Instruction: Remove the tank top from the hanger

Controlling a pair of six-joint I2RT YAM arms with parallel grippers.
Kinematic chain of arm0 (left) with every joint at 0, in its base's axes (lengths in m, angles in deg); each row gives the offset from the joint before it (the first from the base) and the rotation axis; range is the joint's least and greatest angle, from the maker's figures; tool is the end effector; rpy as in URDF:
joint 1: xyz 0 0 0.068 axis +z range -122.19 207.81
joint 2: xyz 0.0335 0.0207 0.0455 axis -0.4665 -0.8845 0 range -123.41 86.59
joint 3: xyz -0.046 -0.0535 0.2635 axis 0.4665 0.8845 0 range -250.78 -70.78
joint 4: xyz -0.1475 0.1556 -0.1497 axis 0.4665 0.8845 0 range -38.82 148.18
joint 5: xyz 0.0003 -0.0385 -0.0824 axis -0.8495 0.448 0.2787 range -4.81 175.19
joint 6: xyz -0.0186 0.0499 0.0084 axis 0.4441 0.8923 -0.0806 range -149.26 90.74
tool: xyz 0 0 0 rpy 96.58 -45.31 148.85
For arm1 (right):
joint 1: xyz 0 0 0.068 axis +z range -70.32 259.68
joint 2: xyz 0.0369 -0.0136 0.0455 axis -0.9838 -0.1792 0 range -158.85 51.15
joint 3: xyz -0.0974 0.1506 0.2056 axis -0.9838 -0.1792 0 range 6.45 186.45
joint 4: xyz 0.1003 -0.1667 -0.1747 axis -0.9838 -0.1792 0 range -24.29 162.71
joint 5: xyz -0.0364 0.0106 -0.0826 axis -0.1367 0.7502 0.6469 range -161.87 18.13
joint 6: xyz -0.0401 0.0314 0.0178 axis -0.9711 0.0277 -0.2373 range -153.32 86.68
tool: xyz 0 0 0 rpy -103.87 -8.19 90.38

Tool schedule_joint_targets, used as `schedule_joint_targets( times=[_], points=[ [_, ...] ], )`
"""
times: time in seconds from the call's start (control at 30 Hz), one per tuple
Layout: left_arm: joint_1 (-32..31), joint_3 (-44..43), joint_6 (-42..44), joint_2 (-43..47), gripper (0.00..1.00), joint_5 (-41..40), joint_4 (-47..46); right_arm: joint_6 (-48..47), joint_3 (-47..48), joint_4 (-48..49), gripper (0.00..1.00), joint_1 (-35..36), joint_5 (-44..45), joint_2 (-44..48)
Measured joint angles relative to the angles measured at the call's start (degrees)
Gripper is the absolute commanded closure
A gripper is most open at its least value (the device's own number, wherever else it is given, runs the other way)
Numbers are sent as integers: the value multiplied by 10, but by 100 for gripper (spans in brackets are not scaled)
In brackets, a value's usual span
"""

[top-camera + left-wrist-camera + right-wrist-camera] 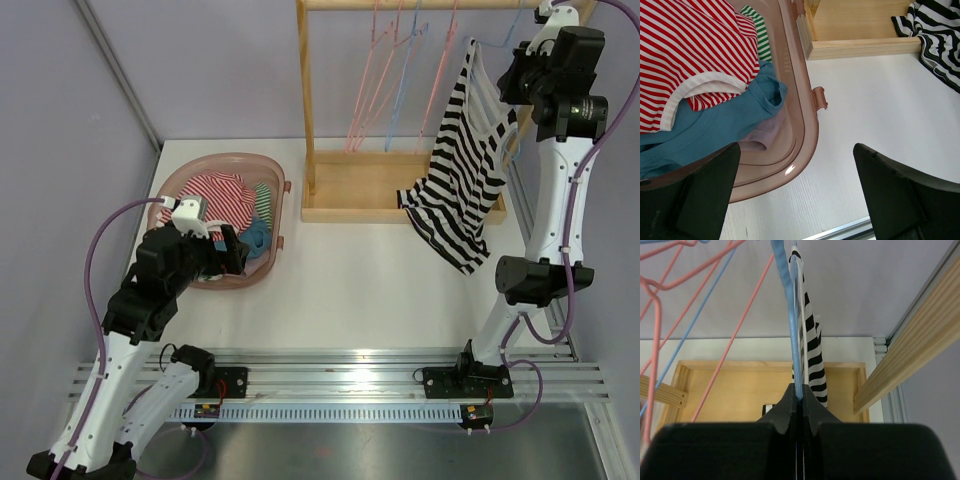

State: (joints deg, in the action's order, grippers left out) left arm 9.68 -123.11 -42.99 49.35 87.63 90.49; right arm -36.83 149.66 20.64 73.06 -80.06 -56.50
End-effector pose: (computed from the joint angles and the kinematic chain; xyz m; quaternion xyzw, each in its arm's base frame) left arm 0.1238 -0.0421 0.3500 0.0438 0.8384 -0.1662 0.5172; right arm 0.3672 -0.0376 0.5253 -0.0210 0.8001 0.0043 0.5994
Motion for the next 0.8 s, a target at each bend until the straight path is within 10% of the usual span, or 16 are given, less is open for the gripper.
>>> schedule_joint_targets(
  times=[0.37,0.8],
  points=[
    [0,0,-1,0,1,10,0,31,-33,16,100,0,-31,105],
    [-57,-141,-71,-34,1,42,-56,116,-458,33,100,0,-79,516]
  ],
)
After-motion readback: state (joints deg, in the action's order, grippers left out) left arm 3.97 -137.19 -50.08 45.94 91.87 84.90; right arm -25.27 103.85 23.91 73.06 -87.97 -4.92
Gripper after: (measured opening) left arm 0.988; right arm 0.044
